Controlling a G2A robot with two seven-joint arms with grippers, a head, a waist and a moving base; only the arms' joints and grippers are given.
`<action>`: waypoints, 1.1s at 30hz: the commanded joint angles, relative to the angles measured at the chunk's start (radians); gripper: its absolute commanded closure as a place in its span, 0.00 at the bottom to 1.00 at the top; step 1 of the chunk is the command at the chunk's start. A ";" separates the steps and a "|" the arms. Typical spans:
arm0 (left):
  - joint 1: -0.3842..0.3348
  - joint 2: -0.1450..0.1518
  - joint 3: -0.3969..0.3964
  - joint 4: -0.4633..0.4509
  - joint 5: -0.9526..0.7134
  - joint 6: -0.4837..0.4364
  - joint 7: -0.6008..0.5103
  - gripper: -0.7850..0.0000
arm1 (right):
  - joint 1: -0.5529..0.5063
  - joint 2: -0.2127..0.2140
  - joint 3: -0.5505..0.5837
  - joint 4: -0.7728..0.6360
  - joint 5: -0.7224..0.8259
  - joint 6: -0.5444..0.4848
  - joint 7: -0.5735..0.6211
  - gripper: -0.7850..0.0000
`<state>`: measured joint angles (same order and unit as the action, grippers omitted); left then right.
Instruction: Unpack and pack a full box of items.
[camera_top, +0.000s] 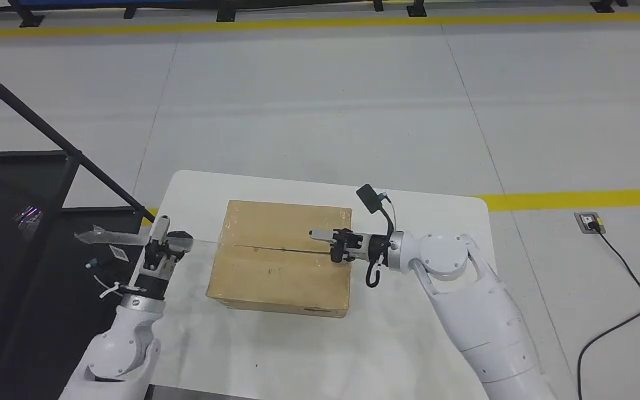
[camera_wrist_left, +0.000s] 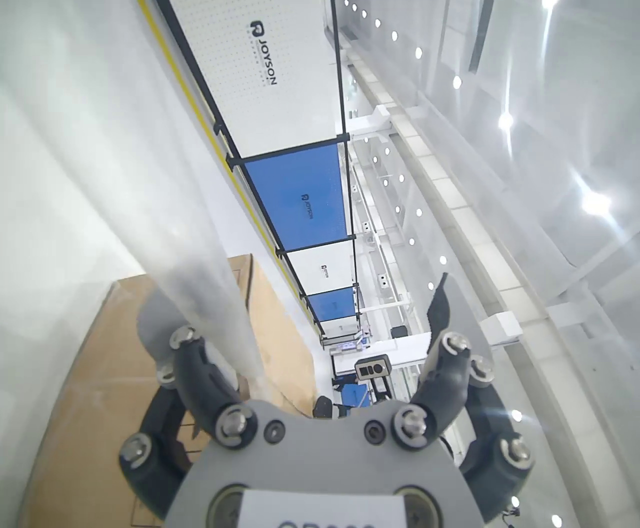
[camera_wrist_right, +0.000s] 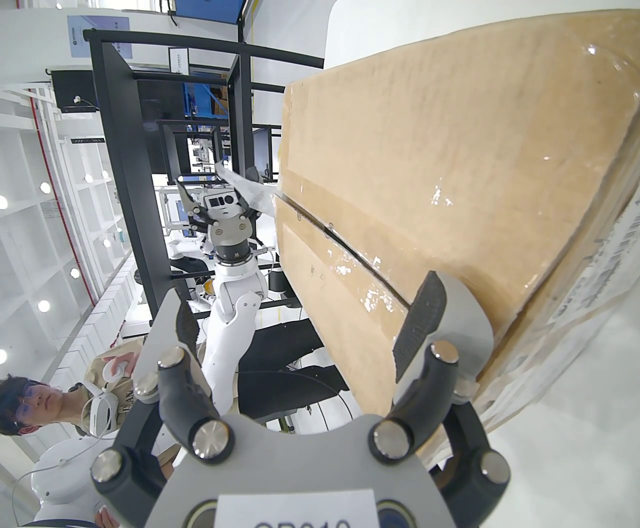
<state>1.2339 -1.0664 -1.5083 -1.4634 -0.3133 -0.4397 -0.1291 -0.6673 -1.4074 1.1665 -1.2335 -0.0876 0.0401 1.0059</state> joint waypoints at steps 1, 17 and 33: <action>0.022 0.001 -0.016 -0.049 0.036 0.014 0.016 0.00 | 0.000 0.000 0.000 0.000 0.000 0.000 0.000 0.00; 0.053 -0.008 -0.013 -0.224 0.258 0.093 0.046 0.00 | -0.078 0.020 0.036 -0.102 -0.002 -0.006 -0.036 0.00; -0.007 -0.018 0.056 -0.223 0.381 0.142 -0.075 0.00 | -0.246 0.056 0.143 -0.306 0.002 -0.092 -0.157 0.00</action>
<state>1.2314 -1.0839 -1.4547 -1.6876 0.0613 -0.2961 -0.1940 -0.9029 -1.3535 1.3027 -1.5289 -0.0848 -0.0492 0.8512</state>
